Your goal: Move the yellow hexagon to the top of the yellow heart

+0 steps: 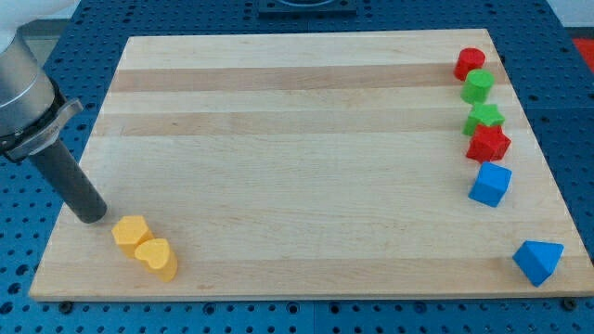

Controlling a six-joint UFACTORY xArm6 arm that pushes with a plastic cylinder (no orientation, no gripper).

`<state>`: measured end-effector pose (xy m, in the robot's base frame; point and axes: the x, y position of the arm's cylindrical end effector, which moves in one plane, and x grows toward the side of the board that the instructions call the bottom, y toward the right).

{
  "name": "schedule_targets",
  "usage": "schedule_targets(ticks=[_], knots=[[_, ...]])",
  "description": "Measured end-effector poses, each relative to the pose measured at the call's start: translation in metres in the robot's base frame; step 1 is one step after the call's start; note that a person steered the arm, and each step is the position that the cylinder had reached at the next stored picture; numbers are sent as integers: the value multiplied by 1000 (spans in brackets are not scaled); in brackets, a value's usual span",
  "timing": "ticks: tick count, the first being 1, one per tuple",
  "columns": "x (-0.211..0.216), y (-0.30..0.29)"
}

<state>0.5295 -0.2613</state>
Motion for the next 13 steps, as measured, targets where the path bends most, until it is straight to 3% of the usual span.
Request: schedule_targets(ticks=[1,4,5,7,9,11,12,13], knots=[[52,2],[87,17],[79,36],[-10,110],[-7,111],[26,58],[-32,54],[-45,55]])
